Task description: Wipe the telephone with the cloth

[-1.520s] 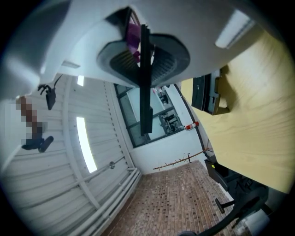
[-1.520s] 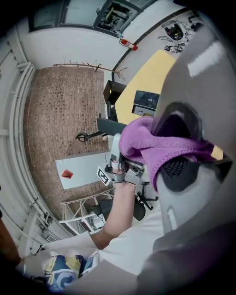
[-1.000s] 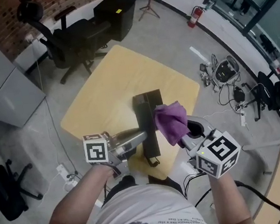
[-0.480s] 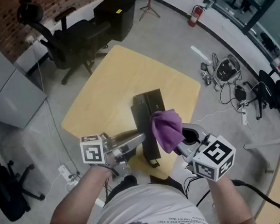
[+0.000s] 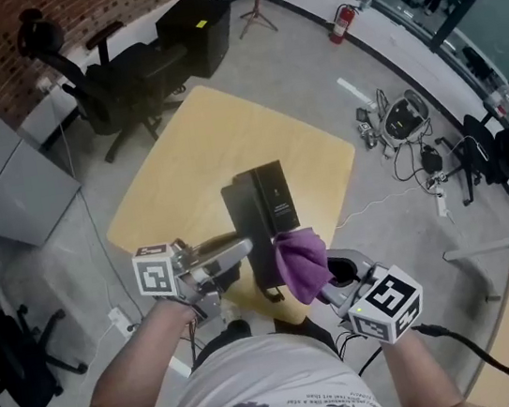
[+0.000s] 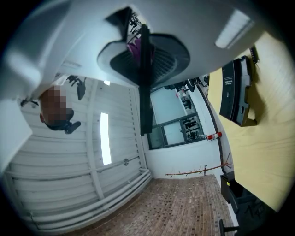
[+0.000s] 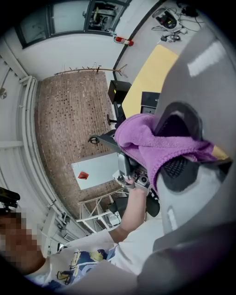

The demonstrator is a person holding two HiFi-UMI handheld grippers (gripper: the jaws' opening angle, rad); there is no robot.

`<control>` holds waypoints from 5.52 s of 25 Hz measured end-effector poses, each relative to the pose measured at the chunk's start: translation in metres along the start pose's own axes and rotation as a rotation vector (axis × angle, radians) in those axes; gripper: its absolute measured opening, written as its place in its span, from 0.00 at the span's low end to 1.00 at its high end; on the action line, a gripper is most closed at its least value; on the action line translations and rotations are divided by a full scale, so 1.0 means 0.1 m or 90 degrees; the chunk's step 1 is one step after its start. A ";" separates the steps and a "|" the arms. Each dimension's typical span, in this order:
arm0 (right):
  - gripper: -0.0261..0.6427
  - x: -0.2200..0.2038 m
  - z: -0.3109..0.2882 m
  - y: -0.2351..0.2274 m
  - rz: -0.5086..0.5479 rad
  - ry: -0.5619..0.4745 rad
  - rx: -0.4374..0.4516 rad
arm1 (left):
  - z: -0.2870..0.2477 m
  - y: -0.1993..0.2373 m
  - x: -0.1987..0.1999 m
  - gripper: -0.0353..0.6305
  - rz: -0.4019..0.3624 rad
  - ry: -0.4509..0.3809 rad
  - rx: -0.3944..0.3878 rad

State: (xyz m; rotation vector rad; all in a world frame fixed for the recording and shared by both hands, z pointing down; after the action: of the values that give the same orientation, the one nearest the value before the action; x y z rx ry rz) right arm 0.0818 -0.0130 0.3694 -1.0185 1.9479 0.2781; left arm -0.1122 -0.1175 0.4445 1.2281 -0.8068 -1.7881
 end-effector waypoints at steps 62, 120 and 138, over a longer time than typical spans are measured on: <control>0.10 0.10 -0.35 -0.06 0.088 -0.013 0.152 | -0.11 -0.16 -0.19 0.17 0.035 0.035 -0.117; 0.10 -0.70 0.43 -0.65 -0.080 0.023 0.081 | 0.20 1.84 -0.23 0.17 0.064 0.012 0.286; 0.10 -0.62 0.36 -0.67 -0.070 0.023 0.091 | 0.26 1.87 -0.20 0.18 0.013 0.028 0.368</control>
State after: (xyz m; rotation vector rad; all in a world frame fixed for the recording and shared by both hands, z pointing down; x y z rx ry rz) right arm 0.1698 -0.0022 0.4112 -1.0389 1.9070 0.0583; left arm -0.0846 -0.1865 0.6194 1.6038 -1.3637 -1.5497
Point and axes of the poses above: the fingertips, and each gripper's own axes: z backward along the fingers, y to its left, x out of its top, the point moved 8 cm from there along z, backward along the fingers, and after that the axes turned 2 degrees about y, right-handed, at the moved point
